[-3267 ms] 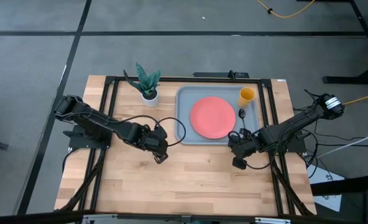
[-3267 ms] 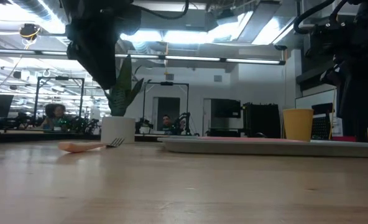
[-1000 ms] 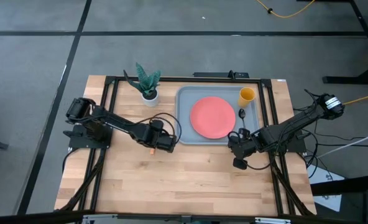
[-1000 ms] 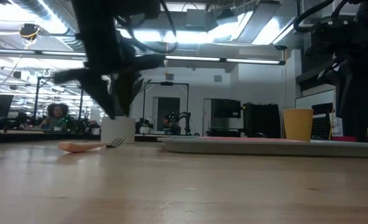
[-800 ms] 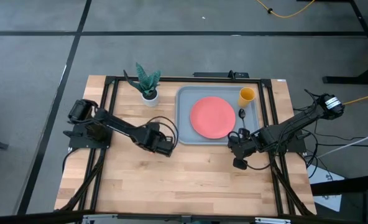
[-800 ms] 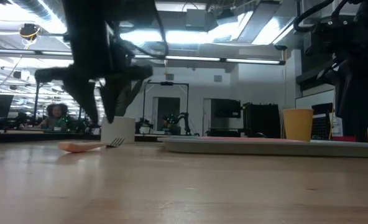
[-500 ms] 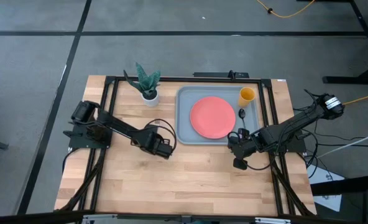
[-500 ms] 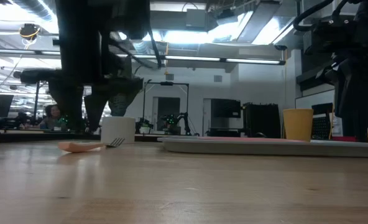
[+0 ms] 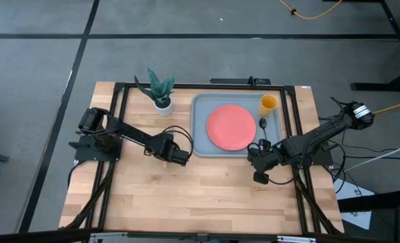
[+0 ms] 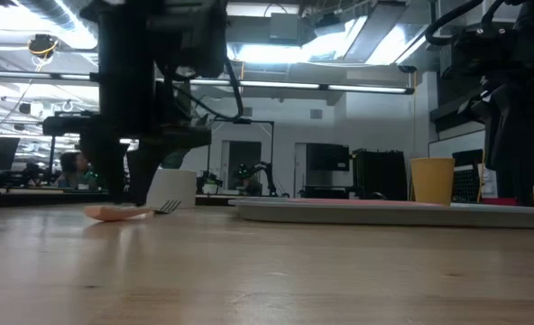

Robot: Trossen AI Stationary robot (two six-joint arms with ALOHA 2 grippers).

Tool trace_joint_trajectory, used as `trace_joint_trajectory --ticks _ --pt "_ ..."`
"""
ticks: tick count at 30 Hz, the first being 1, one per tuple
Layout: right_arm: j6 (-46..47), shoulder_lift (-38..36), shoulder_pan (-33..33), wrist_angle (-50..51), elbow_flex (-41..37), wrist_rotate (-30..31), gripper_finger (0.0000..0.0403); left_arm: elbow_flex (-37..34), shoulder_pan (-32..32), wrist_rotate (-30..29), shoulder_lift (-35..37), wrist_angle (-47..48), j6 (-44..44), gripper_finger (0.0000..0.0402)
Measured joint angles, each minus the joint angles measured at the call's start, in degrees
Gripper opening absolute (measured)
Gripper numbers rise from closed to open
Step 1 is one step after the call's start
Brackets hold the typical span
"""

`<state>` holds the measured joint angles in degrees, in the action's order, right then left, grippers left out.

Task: Pick and place plate/cup/fork/spoon on tray
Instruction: Put the orange fork to the left of the pink plate on the blue serving tray

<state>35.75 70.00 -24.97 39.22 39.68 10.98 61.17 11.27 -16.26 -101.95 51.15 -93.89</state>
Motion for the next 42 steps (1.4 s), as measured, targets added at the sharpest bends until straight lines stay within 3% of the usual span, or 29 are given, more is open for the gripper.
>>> trace_joint_trajectory --ticks 6,11,17,22,31,37,42 --pt "0.09 0.00 0.00 0.00 0.00 0.00 0.0045 -5.93 -0.74 3.81 0.54 -9.14 0.04 0.0119" --pt "0.17 0.00 -0.01 -0.04 0.00 0.00 0.0045 -7.04 -0.76 4.47 0.61 -10.33 0.00 0.0117" --pt "0.13 0.02 0.00 -0.25 0.00 0.00 0.0045 -6.35 -0.70 5.82 0.37 -10.51 -0.42 0.0060" --pt "0.03 0.00 -0.02 -0.37 0.00 0.00 0.0045 -5.02 -0.67 5.70 0.05 -10.09 -2.32 0.0056" --pt "-0.02 0.02 0.00 -0.55 0.00 0.00 0.0045 0.53 -0.57 2.72 -0.33 -10.27 -5.20 0.0056" --pt "-1.56 0.00 0.00 -0.86 0.00 0.06 0.0045 2.83 0.45 -3.68 -0.32 -13.78 -2.72 0.0056" --pt "-1.70 0.00 -0.02 -0.88 0.00 2.54 0.0045 5.43 0.50 -5.03 -0.26 -14.71 -2.95 0.0056"
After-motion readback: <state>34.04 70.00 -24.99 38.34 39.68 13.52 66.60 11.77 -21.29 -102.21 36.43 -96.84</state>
